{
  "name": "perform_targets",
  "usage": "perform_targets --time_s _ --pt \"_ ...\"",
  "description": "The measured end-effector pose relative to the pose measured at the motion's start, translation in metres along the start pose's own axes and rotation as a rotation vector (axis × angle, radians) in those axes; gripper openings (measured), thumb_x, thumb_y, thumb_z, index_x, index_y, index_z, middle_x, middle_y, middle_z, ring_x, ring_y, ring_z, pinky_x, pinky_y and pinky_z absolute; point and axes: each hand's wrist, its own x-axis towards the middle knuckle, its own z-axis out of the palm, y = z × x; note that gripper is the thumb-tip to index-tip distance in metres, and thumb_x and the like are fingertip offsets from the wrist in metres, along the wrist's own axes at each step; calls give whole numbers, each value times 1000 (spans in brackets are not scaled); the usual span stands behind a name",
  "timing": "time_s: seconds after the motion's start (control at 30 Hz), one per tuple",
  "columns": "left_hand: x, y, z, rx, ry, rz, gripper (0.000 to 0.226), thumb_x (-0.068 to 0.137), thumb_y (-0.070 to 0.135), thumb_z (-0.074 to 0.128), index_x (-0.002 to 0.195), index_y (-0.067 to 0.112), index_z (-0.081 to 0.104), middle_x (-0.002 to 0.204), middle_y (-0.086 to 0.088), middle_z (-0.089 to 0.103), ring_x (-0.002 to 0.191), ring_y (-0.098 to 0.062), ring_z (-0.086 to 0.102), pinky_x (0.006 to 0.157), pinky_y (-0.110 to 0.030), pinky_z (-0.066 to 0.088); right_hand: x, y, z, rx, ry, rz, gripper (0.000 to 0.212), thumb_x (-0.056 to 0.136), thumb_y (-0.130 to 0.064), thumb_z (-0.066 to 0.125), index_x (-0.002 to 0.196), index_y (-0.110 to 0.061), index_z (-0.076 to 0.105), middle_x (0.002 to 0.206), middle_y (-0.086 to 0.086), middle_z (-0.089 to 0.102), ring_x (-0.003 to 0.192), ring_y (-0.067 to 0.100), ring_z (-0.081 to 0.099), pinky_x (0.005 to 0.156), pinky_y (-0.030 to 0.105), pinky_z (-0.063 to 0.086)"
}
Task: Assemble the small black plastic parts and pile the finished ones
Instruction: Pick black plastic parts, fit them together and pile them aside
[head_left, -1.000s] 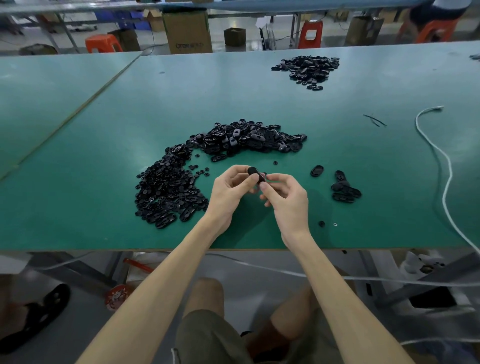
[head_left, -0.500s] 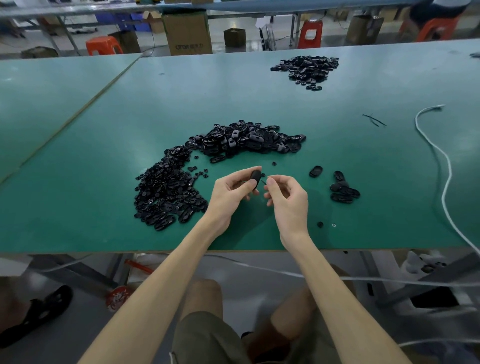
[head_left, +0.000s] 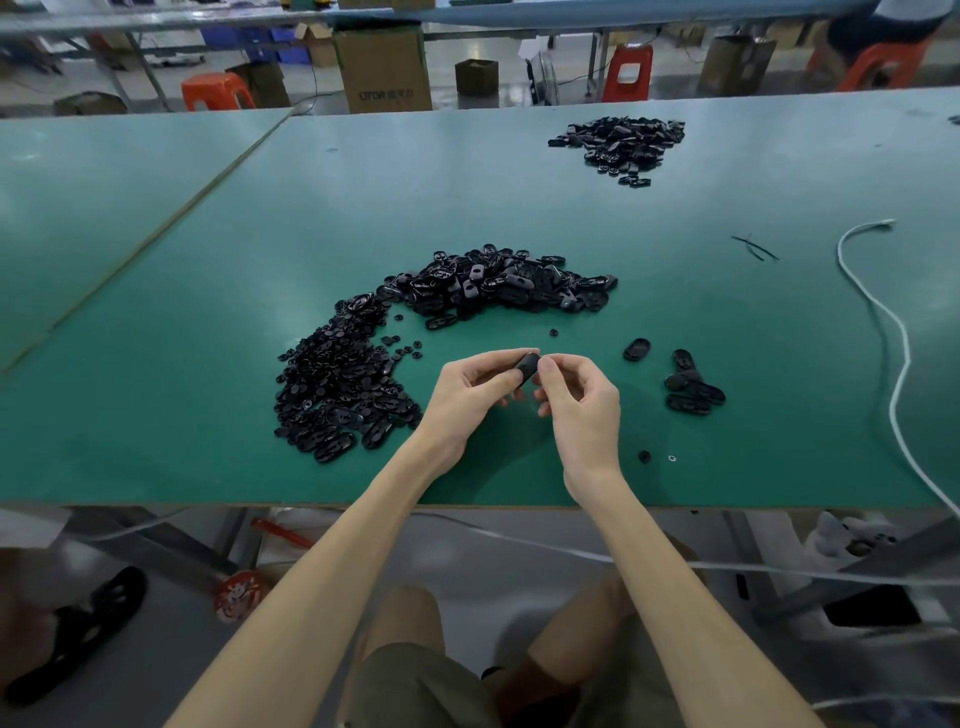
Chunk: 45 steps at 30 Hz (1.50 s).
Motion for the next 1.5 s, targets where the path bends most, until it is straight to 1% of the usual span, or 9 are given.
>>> perform_targets --time_s 0.17,0.33,0.43,0.57,0.67,0.87,1.13,1.37,1.5 --pt "0 2 -1 12 -26 -17 34 94 3 58 119 16 77 103 -1 78 80 -9 59 74 -19 48 1 1 0 -12 0 22 14 102 -25 65 93 -16 72 79 1 74 66 5 63 61 20 51" --pt "0 2 -1 -12 -18 -39 36 92 6 54 117 16 78 110 -10 77 85 -14 60 78 -28 46 2 1 1 -13 -7 40 17 102 -25 64 93 -12 72 76 -3 73 62 4 62 60 20 50" --pt "-1 4 -1 -39 -19 -39 34 91 12 56 115 17 79 109 -9 77 82 -11 62 74 -25 48 2 1 2 -11 -4 40 19 103 -25 63 92 -12 72 75 -5 74 61 4 61 59 19 50" --pt "-1 4 -1 -38 -8 -32 29 93 13 59 114 16 79 108 -9 77 90 -15 62 77 -28 48 2 1 2 -10 -5 32 19 103 -25 64 90 -14 72 72 -6 73 62 5 62 59 19 49" --pt "-1 3 0 -20 -2 -12 26 95 11 62 115 15 78 108 -8 77 92 -13 65 76 -27 48 1 1 1 -2 -11 30 17 102 -25 65 90 -15 72 76 -5 74 64 5 62 59 19 50" --pt "0 1 -1 -12 10 12 25 96 5 65 117 11 75 107 -6 78 90 -11 67 73 -20 50 1 1 0 3 -36 17 13 101 -23 67 92 -16 74 79 1 76 70 7 65 61 20 51" --pt "0 1 -1 -22 15 22 23 95 3 66 113 11 77 105 -6 77 89 -11 67 74 -19 50 0 1 -1 3 -56 2 11 99 -20 69 94 -12 74 81 4 76 69 6 65 61 21 51" --pt "-1 2 1 -18 43 29 26 92 -6 63 106 9 78 93 -4 77 76 -6 65 74 -18 51 -3 1 -3 -9 -81 -5 11 99 -18 70 90 -13 73 80 2 77 67 6 64 60 19 50" --pt "-2 2 3 -22 58 33 26 90 -10 62 104 5 78 89 -3 77 76 -8 68 76 -18 52 -4 1 -3 -24 -83 -14 10 98 -17 71 88 -16 73 78 -1 76 67 7 64 61 19 50"
